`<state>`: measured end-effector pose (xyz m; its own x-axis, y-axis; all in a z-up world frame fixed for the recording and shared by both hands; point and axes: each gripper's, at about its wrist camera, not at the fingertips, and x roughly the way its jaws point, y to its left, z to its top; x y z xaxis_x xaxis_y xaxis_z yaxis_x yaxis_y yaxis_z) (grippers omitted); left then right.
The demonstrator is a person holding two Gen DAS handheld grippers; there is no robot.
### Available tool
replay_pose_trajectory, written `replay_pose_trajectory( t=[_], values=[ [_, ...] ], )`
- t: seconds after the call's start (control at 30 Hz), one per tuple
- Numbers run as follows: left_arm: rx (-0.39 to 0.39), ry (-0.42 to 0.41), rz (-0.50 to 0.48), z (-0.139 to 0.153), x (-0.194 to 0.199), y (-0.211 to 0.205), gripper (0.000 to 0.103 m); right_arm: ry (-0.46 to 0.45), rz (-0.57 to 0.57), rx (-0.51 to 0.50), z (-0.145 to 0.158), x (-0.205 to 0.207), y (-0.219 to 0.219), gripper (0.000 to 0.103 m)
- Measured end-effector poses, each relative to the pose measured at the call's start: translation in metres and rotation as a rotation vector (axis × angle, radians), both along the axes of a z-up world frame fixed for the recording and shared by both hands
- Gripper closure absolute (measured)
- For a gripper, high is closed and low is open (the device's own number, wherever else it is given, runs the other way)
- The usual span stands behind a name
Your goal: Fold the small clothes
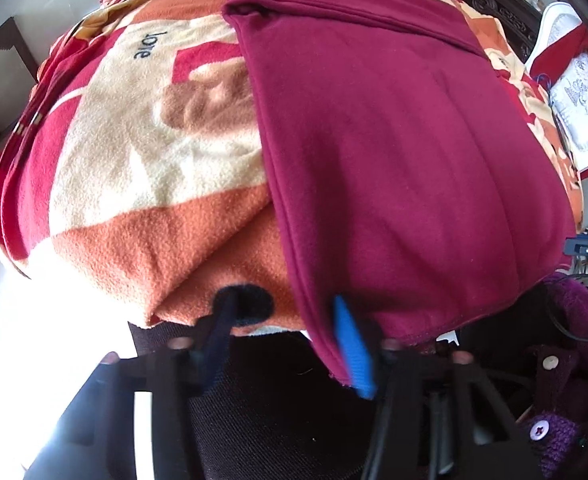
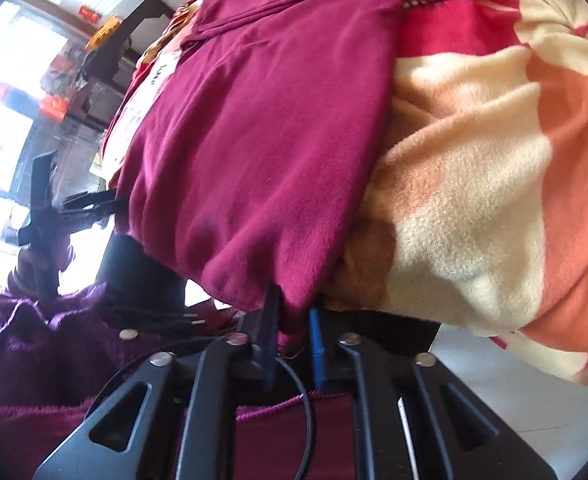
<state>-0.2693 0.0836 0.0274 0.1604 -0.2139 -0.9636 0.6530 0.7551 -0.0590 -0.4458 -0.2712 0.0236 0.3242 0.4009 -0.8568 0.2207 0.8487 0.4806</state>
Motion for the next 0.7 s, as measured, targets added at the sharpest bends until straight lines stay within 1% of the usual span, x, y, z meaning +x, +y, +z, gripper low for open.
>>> replay_pose_trajectory(
  t=[0.03,0.07,0.1,0.2,0.27,0.33,0.4,0.47,0.53,0.63,0.7],
  values=[
    [-0.005,0.018,-0.001,0.0,0.002,-0.006,0.083,-0.005,0.005,0.001,0.004,-0.001,0.0,0.103],
    [-0.009,0.046,0.0,-0.002,0.003,-0.009,0.083,-0.006,0.013,0.004,0.007,0.0,0.0,0.103],
    [0.005,0.049,-0.002,-0.003,0.003,-0.012,0.083,-0.015,0.026,0.018,0.012,0.0,-0.001,0.103],
    [0.027,0.026,-0.019,-0.005,0.001,-0.02,0.083,-0.05,0.046,0.027,0.028,0.004,0.0,0.103],
    [0.034,0.02,-0.019,-0.007,0.001,-0.025,0.079,-0.063,0.06,0.018,0.035,0.005,0.001,0.103],
    [0.033,0.023,-0.019,-0.007,0.001,-0.028,0.071,-0.07,0.079,0.013,0.039,0.007,0.002,0.103],
    [0.032,0.023,-0.025,-0.007,-0.001,-0.029,0.068,-0.065,0.091,0.002,0.037,0.007,0.003,0.103],
    [0.033,0.021,-0.031,-0.008,-0.003,-0.032,0.063,-0.057,0.083,0.015,0.032,0.007,0.002,0.103],
    [0.024,0.026,-0.036,-0.01,-0.006,-0.039,0.052,-0.053,0.08,0.024,0.03,0.006,0.001,0.103],
    [0.014,0.031,-0.041,-0.012,-0.009,-0.045,0.045,-0.044,0.08,0.026,0.027,0.004,0.0,0.103],
    [0.013,0.029,-0.046,-0.014,-0.011,-0.049,0.042,-0.044,0.073,0.029,0.026,0.003,-0.002,0.103]
  ],
)
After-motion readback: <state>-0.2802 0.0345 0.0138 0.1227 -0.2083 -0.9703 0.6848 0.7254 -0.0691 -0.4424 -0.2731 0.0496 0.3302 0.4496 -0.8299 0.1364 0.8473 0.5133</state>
